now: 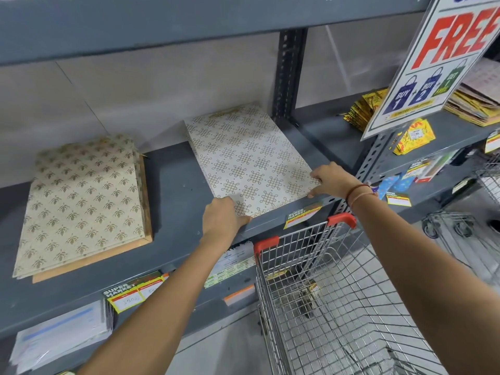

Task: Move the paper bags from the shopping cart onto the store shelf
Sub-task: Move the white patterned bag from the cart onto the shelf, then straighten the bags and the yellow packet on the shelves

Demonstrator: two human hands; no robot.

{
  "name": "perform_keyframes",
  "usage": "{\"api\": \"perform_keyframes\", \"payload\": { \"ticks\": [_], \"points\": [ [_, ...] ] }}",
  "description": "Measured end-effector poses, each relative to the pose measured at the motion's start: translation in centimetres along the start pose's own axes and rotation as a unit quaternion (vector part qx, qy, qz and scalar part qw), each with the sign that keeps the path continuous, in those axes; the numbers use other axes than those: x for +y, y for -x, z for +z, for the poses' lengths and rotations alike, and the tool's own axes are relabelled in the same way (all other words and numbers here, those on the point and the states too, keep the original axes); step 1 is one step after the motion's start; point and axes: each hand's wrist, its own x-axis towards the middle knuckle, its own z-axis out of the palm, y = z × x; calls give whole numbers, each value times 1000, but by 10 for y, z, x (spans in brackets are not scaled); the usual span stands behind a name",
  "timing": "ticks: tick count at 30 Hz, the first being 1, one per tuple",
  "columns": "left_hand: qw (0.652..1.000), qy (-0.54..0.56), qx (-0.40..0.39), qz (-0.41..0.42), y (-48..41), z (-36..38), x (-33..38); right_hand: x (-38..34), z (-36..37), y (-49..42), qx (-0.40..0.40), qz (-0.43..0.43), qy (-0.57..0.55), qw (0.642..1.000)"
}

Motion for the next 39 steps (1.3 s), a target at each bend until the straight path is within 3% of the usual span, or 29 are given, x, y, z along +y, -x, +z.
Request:
{"api": "perform_keyframes", "payload": {
  "ticks": [9, 14, 17, 22, 28, 34, 39],
  "points": [
    [999, 26, -11, 21, 14, -1, -8, -6, 6, 19, 26, 26, -119, 992],
    [989, 148, -11, 15, 22, 3, -13, -9, 10, 26, 69, 76, -307, 946],
    [973, 225, 41, -36, 25, 5, -11, -20, 16, 23, 112, 125, -300, 939],
    [963, 250, 69, -69, 35, 14, -4, -33, 25, 18, 139, 175, -264, 938],
    [959, 270, 50, -63, 39, 14, -7, -34, 27, 25, 159, 164, -279, 933],
    [951, 304, 55, 11, 57, -30, -47, -61, 33, 50, 272, 182, -205, 922],
    [934, 292, 200, 45, 76, -90, -134, -119, 30, 65, 312, 88, -268, 907]
  ]
}}
